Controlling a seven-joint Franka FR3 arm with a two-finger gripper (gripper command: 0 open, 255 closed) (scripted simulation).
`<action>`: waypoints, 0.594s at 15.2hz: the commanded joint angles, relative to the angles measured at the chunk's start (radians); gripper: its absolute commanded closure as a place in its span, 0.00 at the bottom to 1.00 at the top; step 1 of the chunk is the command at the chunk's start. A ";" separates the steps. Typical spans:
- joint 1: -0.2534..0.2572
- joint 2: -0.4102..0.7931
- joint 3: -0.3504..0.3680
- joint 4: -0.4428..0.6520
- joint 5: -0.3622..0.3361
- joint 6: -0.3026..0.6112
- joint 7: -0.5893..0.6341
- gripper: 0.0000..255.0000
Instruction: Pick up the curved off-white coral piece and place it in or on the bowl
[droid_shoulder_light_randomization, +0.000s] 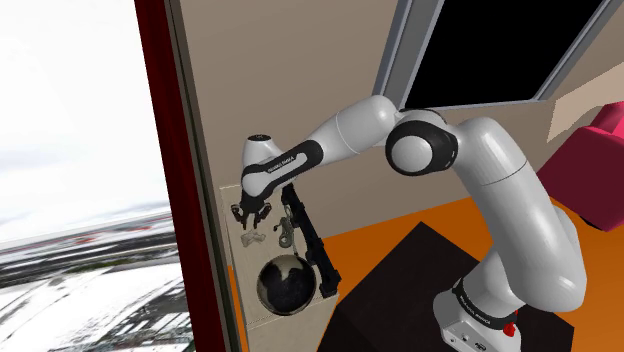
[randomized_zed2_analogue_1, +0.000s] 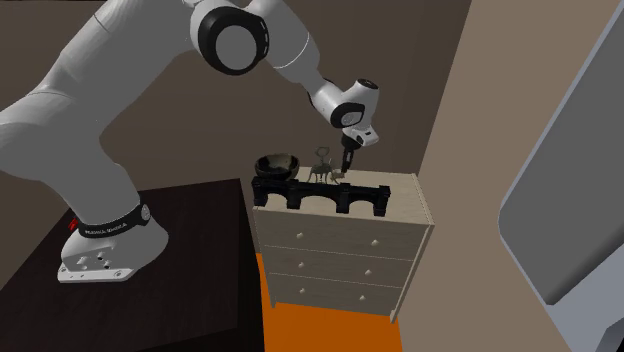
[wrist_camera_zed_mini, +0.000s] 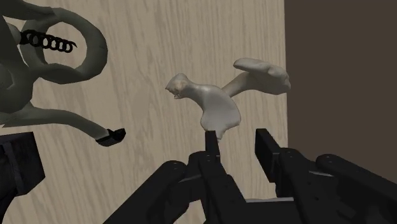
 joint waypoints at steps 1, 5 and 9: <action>0.000 0.000 0.000 0.000 0.000 0.000 0.000 1.00; 0.000 0.000 0.000 0.000 0.000 0.000 0.000 1.00; 0.000 0.000 0.000 0.000 0.000 0.000 0.000 0.00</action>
